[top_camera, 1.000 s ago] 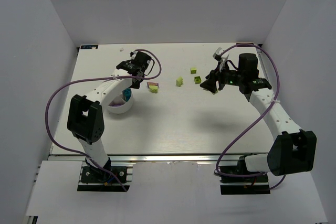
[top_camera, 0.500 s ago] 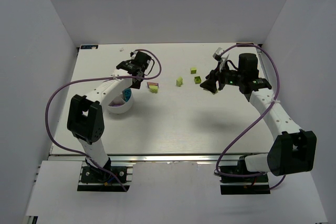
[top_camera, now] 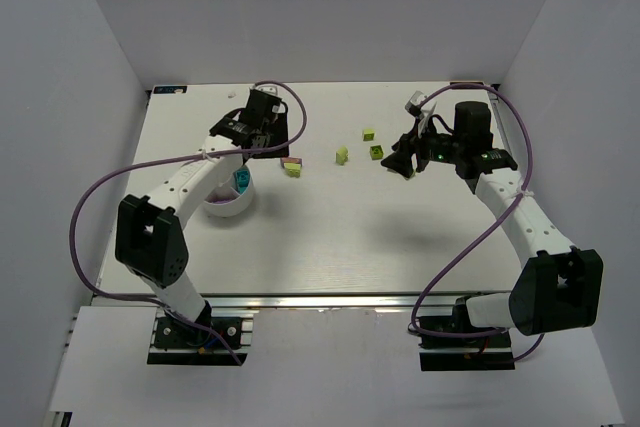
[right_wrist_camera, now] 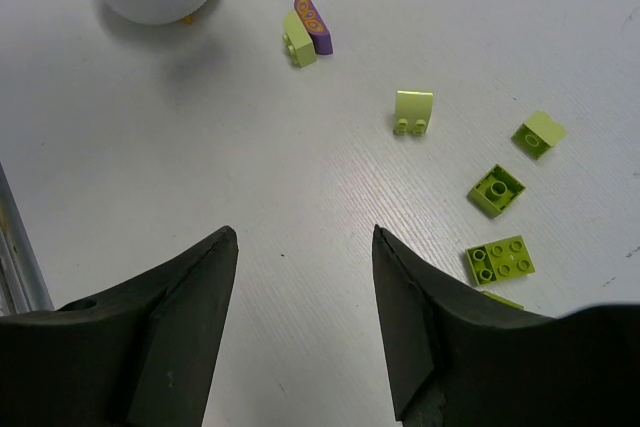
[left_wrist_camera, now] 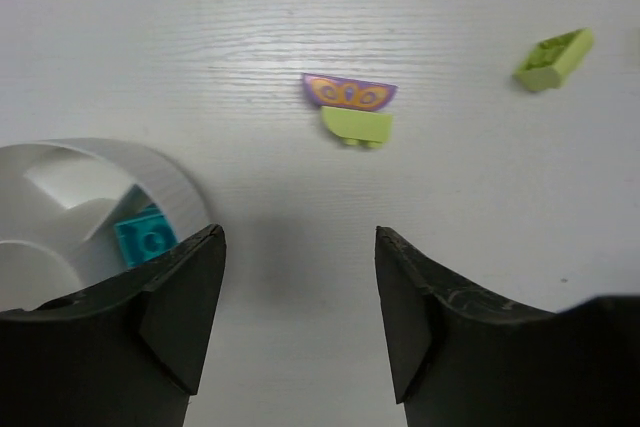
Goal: Sort the legos into containers by color
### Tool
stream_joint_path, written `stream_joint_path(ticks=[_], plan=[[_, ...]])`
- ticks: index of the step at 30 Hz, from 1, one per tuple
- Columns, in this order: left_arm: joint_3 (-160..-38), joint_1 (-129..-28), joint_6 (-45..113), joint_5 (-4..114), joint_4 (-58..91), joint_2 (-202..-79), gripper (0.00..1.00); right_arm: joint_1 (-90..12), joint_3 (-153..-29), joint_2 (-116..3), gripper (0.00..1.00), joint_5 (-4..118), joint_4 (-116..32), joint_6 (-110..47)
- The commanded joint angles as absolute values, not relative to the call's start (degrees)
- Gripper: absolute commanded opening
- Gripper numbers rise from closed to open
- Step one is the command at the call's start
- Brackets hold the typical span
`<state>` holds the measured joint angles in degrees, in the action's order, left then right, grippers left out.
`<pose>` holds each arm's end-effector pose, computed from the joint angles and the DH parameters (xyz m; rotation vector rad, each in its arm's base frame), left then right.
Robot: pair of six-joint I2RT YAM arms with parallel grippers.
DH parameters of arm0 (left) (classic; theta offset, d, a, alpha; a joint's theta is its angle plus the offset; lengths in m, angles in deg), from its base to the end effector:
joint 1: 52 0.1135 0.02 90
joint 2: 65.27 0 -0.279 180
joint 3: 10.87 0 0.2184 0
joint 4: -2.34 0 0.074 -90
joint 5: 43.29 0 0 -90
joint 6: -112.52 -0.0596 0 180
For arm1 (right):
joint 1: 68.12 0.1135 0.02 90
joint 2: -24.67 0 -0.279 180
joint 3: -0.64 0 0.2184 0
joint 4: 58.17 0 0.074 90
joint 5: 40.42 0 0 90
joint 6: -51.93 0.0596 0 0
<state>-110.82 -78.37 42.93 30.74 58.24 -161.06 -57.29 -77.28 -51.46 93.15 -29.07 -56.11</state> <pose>0.3184 -0.1396 0.3038 0.0082 2.4264 -0.0217 0.2629 0.0921 0.3374 -0.9294 1.7395 0.6910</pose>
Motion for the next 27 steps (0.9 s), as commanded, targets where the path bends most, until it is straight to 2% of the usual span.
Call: stream_joint_path(ticks=[1, 6, 7, 10, 11, 13, 27], plan=[[-109.0, -78.5, 46.5, 39.4, 52.8, -161.6, 0.72, -57.7, -76.4, -50.7, 0.62, 92.2, -31.3, -56.0], [-108.7, -78.5, 49.7, 43.1, 48.8, -166.0, 0.73, -57.7, -76.0, -51.2, 0.64, 89.4, -31.4, -55.3], [-108.9, -78.5, 50.0, 43.6, 47.7, -166.9, 0.77, -57.7, -75.9, -51.3, 0.69, 88.6, -31.7, -54.9], [-110.1, -78.5, 51.7, 44.4, 46.5, -170.4, 0.78, -57.7, -75.8, -51.9, 0.8, 87.6, -31.8, -54.5], [-110.7, -78.5, 52.2, 44.4, 46.2, -172.0, 0.78, -57.7, -75.8, -52.2, 0.86, 87.5, -31.9, -54.2], [-111.5, -78.5, 52.3, 44.2, 46.3, -173.5, 0.78, -57.7, -75.6, -52.3, 0.89, 87.4, -32.1, -54.2], [-115.7, -78.5, 50.0, 38.4, 47.2, -182.3, 0.79, -57.7, -75.3, -53.8, 0.89, 85.6, -34.0, -52.4]])
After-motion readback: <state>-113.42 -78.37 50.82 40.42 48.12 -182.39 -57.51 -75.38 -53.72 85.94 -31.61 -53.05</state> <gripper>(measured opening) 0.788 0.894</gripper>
